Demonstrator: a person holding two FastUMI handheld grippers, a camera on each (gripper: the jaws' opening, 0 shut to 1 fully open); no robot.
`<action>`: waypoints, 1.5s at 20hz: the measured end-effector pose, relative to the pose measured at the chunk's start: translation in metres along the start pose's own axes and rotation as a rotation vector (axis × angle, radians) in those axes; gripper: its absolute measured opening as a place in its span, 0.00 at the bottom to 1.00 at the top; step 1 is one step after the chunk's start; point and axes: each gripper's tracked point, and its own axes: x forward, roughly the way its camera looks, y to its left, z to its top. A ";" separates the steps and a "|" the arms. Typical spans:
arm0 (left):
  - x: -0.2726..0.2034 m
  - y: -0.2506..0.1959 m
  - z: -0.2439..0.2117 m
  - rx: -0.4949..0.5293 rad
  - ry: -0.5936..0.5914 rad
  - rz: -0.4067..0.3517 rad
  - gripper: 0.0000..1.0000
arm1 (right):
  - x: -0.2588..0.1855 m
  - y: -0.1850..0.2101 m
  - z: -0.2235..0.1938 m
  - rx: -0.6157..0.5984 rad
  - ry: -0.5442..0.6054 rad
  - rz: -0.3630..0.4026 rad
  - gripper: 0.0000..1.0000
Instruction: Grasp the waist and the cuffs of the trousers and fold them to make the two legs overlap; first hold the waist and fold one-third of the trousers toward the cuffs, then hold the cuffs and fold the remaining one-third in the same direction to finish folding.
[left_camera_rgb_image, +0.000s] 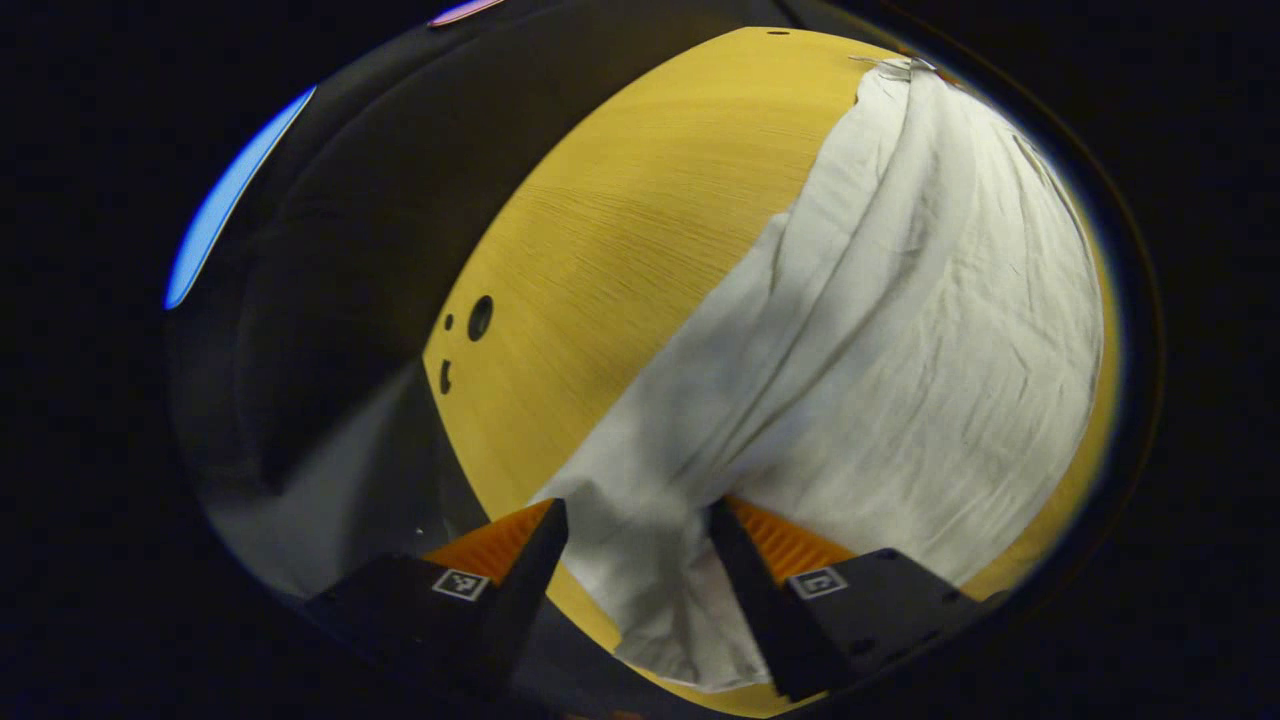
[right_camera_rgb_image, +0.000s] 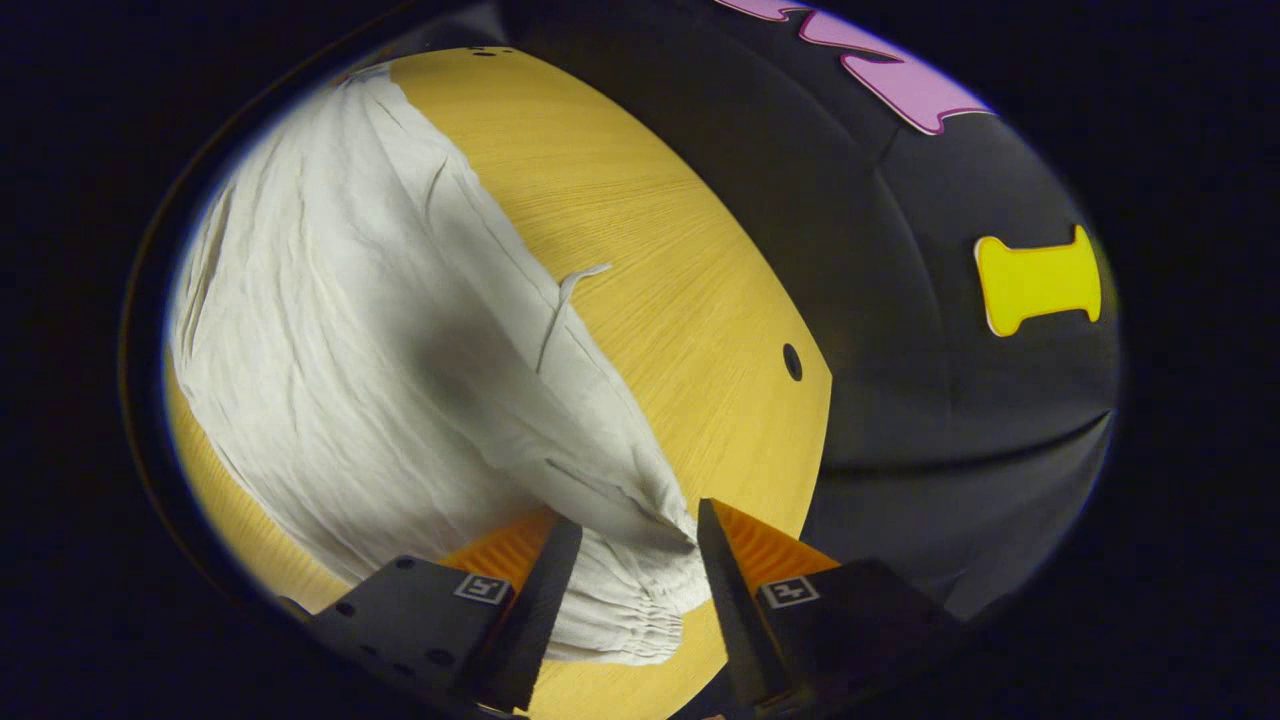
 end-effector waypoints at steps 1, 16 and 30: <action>-0.003 0.002 -0.001 0.002 -0.002 0.009 0.99 | -0.005 -0.002 -0.001 0.027 -0.003 0.000 0.83; -0.114 -0.034 -0.014 -0.178 -0.196 -0.088 0.98 | -0.121 -0.025 -0.013 0.700 -0.195 -0.092 0.82; -0.150 -0.061 0.021 -1.055 -0.420 -0.134 0.98 | -0.087 0.010 -0.069 1.426 -0.040 -0.052 0.83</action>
